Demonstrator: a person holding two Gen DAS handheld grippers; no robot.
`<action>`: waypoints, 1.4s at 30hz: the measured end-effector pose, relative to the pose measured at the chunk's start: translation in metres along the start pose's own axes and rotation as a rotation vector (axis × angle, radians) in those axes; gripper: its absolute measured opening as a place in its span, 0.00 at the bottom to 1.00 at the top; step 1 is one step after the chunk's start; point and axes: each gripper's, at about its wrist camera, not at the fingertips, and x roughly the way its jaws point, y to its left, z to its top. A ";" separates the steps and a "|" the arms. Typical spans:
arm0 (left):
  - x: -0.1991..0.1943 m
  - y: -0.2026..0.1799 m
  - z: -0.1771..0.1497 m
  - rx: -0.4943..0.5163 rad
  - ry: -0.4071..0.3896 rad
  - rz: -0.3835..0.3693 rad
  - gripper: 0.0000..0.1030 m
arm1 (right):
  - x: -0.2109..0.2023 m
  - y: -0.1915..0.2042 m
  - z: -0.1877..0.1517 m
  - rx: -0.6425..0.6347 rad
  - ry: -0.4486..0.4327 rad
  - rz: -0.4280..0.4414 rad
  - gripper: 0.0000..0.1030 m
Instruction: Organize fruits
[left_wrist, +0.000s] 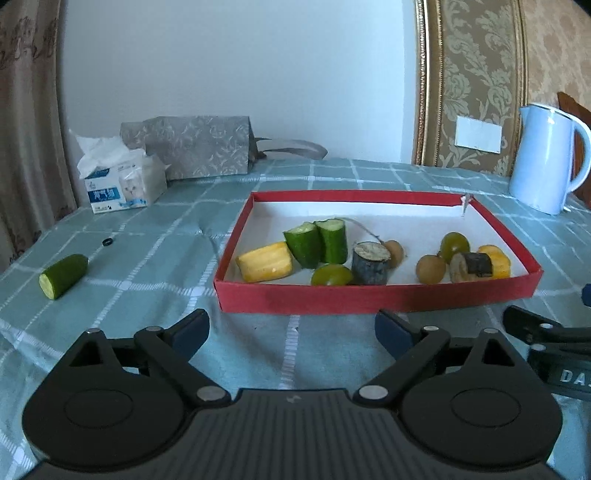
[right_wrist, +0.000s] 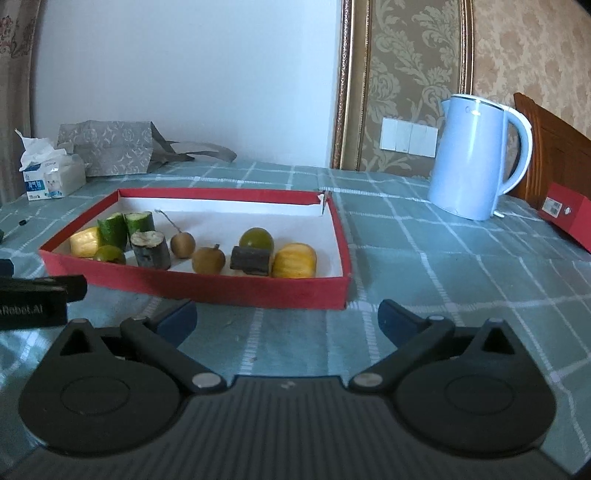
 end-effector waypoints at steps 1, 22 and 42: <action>-0.002 -0.001 0.000 -0.002 0.002 -0.004 0.94 | 0.000 0.000 0.000 0.011 0.001 -0.001 1.00; -0.012 -0.001 0.003 -0.034 0.014 0.014 0.94 | 0.001 0.003 -0.004 0.040 0.001 -0.051 1.00; -0.017 -0.006 0.005 -0.002 -0.019 0.041 0.94 | 0.002 0.004 -0.004 0.034 0.001 -0.048 1.00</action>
